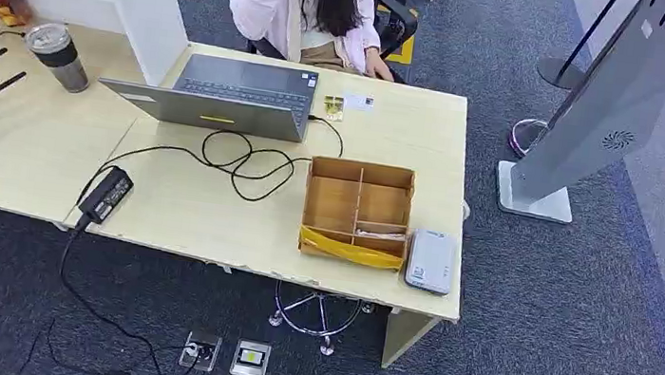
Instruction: Pass the card to the sensor for recognition and then transmit it.
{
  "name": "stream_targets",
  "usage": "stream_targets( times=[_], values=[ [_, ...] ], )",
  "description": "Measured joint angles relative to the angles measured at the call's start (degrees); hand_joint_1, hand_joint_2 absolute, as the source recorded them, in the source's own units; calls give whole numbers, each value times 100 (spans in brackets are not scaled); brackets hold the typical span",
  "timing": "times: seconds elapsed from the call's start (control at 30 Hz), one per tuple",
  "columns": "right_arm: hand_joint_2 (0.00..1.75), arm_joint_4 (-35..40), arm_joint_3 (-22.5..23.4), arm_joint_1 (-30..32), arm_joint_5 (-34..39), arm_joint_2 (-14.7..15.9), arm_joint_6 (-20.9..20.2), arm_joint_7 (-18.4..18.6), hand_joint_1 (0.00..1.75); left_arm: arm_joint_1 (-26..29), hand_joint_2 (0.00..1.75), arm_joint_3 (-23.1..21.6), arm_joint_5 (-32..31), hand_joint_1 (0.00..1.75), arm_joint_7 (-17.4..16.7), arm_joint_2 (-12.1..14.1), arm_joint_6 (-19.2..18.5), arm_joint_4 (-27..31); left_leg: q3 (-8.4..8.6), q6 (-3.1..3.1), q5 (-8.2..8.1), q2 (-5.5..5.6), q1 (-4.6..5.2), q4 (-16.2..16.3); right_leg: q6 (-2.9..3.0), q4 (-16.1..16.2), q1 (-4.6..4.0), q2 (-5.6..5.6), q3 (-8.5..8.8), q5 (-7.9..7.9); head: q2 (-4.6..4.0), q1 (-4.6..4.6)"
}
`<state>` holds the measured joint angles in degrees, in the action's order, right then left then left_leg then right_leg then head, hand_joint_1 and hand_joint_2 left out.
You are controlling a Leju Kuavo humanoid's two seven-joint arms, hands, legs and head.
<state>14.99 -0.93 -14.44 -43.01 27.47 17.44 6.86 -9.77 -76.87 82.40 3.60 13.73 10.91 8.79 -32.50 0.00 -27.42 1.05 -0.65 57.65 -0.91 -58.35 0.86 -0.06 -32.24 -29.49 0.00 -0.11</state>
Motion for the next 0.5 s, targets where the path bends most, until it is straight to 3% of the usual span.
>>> stream_targets(
  times=[0.13,0.33,0.5],
  values=[
    [0,-98,449,521,353,-199,70,439,0,5,0,83,22,0,-122,-24,35,0,5,-7,-5,-20,0,-2,0,-1,0,17,-2,0,0,-4],
    [0,-212,978,724,635,-610,179,1191,0,-3,0,138,-63,0,-105,-65,-109,0,13,-7,-3,-24,0,-1,0,-1,0,18,-1,0,0,-2],
    [0,-264,1381,773,972,-839,432,1360,0,-5,0,140,-127,0,-28,-81,-495,0,15,-7,-3,-24,1,-1,0,-2,1,18,0,0,0,2]
  ],
)
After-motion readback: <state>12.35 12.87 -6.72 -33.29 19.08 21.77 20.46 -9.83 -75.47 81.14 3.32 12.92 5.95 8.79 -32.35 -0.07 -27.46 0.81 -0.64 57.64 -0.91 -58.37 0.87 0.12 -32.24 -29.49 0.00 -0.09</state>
